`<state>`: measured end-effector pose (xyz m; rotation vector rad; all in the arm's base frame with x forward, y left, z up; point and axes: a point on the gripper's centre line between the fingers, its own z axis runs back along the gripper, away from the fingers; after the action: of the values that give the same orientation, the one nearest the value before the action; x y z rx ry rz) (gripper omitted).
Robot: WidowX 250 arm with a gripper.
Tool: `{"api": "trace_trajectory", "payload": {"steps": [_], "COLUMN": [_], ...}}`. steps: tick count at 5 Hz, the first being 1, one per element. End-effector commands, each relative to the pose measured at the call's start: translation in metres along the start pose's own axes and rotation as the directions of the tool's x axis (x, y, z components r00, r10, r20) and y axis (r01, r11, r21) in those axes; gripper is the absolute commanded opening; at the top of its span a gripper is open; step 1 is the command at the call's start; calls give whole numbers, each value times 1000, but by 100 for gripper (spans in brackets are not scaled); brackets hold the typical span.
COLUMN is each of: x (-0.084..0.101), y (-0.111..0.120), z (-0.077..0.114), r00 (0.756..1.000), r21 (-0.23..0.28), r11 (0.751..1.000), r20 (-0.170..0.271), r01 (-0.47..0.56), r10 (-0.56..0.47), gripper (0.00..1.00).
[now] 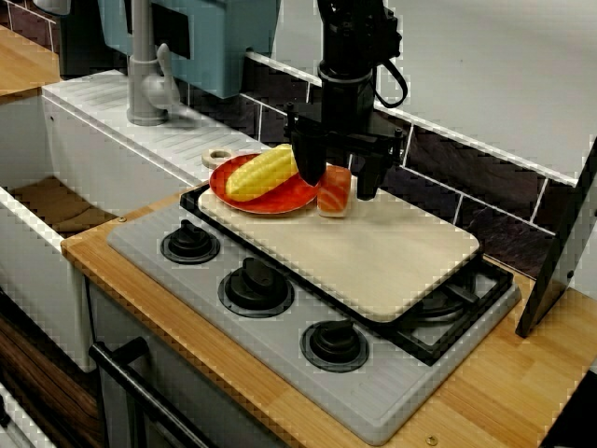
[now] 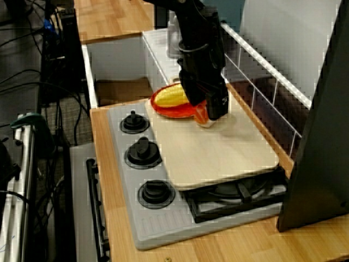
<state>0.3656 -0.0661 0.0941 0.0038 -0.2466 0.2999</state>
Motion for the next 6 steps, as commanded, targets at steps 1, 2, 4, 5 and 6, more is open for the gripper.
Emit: {"api": "trace_trajectory", "payload": {"steps": [1,2,4,5,6], "x": [3,3,7,11,14], "y": [-1,1,-1,-2,-1], "z": [24,26,17,13,8], "r00": [997,996,997,996,997], "r21": [-30,-31,-22,-14,-2], "r11": [1000,1000,1000,1000,1000], "r20": [74,87,81,81,79], "r01": [1,-5,-15,-26,-26], "r10": [1,8,17,27,26], "gripper": [100,100,100,100,100]}}
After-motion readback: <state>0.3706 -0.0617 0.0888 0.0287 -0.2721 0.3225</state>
